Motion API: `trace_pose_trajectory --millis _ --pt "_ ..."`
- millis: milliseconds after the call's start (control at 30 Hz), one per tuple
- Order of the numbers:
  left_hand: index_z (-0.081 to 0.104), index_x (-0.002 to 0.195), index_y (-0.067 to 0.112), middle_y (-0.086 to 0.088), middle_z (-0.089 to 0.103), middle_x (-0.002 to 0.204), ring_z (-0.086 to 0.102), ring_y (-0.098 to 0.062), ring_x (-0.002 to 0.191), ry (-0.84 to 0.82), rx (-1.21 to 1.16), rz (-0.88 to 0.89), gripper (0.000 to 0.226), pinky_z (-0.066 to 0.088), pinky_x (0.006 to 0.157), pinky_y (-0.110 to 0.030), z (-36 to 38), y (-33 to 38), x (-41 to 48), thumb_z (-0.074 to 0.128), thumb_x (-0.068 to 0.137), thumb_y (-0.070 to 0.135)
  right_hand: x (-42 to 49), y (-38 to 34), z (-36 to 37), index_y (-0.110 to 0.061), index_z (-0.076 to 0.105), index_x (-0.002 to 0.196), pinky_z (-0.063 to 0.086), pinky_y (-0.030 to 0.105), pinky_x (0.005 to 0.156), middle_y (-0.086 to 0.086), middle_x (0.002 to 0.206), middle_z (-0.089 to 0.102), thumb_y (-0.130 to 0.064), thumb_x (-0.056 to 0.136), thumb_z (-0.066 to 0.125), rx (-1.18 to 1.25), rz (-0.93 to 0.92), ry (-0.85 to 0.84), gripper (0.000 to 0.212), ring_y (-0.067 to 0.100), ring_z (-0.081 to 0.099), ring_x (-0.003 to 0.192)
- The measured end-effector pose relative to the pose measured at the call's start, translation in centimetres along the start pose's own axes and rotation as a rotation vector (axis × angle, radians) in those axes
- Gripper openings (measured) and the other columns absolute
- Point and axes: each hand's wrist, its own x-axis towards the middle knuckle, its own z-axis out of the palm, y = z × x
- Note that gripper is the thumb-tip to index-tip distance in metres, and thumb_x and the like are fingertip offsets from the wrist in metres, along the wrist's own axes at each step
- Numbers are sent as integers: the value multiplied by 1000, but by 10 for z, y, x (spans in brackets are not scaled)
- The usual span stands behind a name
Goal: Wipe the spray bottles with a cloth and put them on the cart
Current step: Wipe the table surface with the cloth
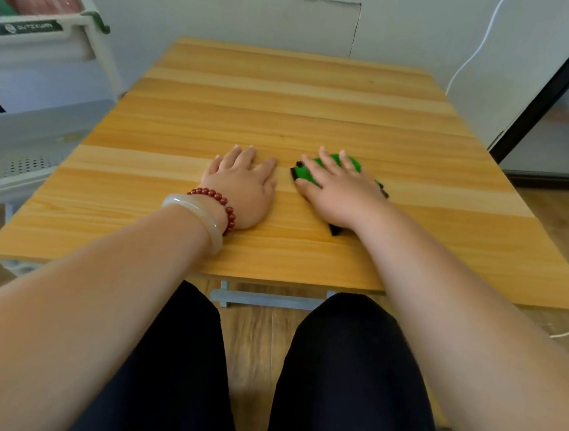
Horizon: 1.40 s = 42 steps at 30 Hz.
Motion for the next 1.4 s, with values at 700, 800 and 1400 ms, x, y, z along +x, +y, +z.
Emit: trace_pose_trajectory --millis 700,800,1400 --pt "18 158 28 -2 5 167 0 -24 154 2 -32 -26 55 7 122 -47 -27 -26 43 27 106 46 65 40 -22 -29 3 158 -4 52 122 1 165 -11 -50 105 13 89 446 37 58 30 -11 152" --pt "18 157 29 -1 8 167 2 -24 154 -12 -35 -43 56 8 123 -47 -25 -29 61 27 105 48 69 -10 -14 -33 3 158 -3 48 122 -4 165 -11 -53 105 13 37 94 29 57 26 -10 152" --pt "21 156 31 1 14 165 8 -21 153 38 -33 -3 58 9 122 -42 -17 -37 74 27 104 53 133 0 -31 -35 7 157 3 45 123 -3 166 -2 -54 104 15 -16 -88 25 57 25 -2 153"
